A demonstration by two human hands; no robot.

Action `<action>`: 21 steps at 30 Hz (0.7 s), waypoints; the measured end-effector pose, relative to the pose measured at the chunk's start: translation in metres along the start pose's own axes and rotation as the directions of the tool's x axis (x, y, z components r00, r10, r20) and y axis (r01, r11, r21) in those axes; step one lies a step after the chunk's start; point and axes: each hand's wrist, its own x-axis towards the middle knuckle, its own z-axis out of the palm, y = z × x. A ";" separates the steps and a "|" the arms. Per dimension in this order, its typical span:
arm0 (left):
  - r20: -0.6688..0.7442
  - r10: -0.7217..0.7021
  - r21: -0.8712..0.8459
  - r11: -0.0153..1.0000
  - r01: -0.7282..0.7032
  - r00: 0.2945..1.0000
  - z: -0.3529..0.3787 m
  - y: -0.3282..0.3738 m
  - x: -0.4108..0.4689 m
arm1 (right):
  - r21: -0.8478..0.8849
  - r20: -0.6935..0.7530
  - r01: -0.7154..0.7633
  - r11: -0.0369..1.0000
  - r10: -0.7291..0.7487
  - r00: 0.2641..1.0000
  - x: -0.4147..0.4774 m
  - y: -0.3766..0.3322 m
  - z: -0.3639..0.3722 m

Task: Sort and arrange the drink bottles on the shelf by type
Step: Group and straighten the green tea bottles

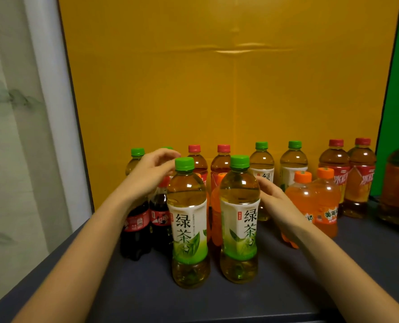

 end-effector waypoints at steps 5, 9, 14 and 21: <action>0.365 -0.102 0.322 0.947 -0.023 0.925 0.001 0.003 0.031 | -0.099 0.196 -0.044 0.994 0.063 0.979 0.016 -0.003 0.000; 0.514 -0.331 0.553 0.833 -0.011 0.792 0.001 0.007 0.047 | -0.177 0.283 0.017 0.984 0.034 0.958 0.022 -0.003 -0.001; 0.379 -0.541 0.820 0.573 -0.001 0.751 0.006 0.006 0.064 | -0.209 0.367 0.107 0.972 -0.024 0.930 0.022 -0.001 -0.007; 0.379 -0.547 0.852 0.522 -0.050 0.746 0.015 0.009 0.070 | -0.262 0.340 0.210 0.942 -0.114 0.934 0.024 0.007 -0.007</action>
